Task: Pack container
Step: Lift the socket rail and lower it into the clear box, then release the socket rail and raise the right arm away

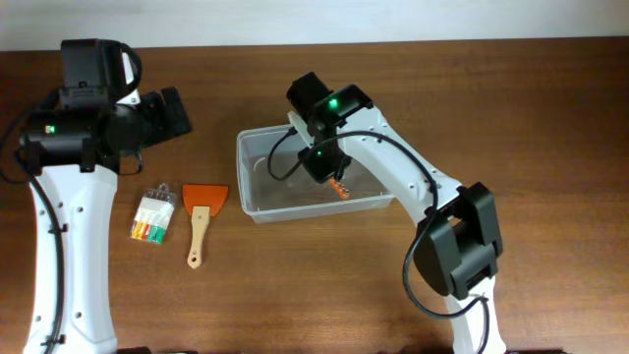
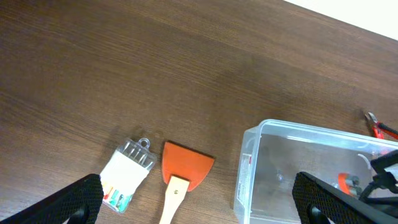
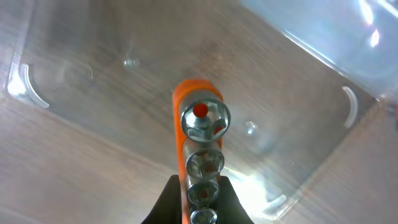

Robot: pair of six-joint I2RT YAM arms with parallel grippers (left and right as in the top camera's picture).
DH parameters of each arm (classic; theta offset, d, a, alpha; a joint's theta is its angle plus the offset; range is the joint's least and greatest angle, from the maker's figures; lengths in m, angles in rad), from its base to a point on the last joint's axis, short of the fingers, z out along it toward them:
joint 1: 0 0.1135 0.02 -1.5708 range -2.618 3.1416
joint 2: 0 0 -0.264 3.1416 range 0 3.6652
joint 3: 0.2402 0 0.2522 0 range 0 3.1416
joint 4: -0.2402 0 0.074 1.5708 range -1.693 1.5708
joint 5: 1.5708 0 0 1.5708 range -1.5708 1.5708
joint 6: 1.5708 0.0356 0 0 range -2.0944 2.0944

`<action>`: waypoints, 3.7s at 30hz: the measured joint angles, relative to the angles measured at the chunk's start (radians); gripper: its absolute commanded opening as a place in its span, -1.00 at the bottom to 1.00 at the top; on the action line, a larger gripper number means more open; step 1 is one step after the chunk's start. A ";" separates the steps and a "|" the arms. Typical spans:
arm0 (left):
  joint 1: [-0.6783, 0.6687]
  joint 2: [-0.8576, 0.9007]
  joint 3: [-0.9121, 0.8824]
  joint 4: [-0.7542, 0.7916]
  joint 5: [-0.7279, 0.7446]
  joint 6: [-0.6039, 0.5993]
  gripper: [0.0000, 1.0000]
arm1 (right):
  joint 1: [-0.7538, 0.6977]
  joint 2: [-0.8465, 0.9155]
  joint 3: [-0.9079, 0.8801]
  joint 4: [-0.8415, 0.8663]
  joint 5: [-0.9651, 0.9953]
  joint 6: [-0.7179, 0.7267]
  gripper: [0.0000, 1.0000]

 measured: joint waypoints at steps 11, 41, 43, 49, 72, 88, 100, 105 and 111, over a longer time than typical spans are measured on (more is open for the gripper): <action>0.000 0.000 0.000 0.000 0.000 0.000 0.99 | 0.000 0.006 0.000 0.022 -0.008 0.000 -0.88; 0.000 0.000 0.000 0.000 0.000 0.000 0.98 | 0.010 0.032 0.000 0.060 -0.124 0.013 -0.62; 0.000 0.000 0.000 0.000 0.000 0.000 0.98 | 0.024 0.032 0.000 0.067 -0.126 0.020 -0.75; 0.000 0.000 0.000 0.000 0.000 0.000 0.99 | 0.097 0.032 0.000 0.111 -0.129 0.027 -0.85; 0.000 0.000 0.000 0.000 0.000 0.000 0.98 | 0.182 0.032 0.000 0.247 -0.156 0.068 -0.72; 0.000 0.000 0.000 0.000 0.000 0.000 0.98 | -0.073 0.044 0.308 0.006 -0.161 0.129 0.97; 0.000 0.000 0.000 0.000 0.000 0.000 0.99 | -0.465 0.043 0.510 -0.264 -0.115 0.131 0.97; 0.000 0.000 0.000 0.000 0.000 0.000 0.98 | -0.538 0.043 0.508 -0.291 -0.108 0.130 0.97; 0.000 0.000 0.000 0.000 0.000 0.000 0.99 | -0.526 0.043 0.503 -0.282 -0.108 0.122 0.97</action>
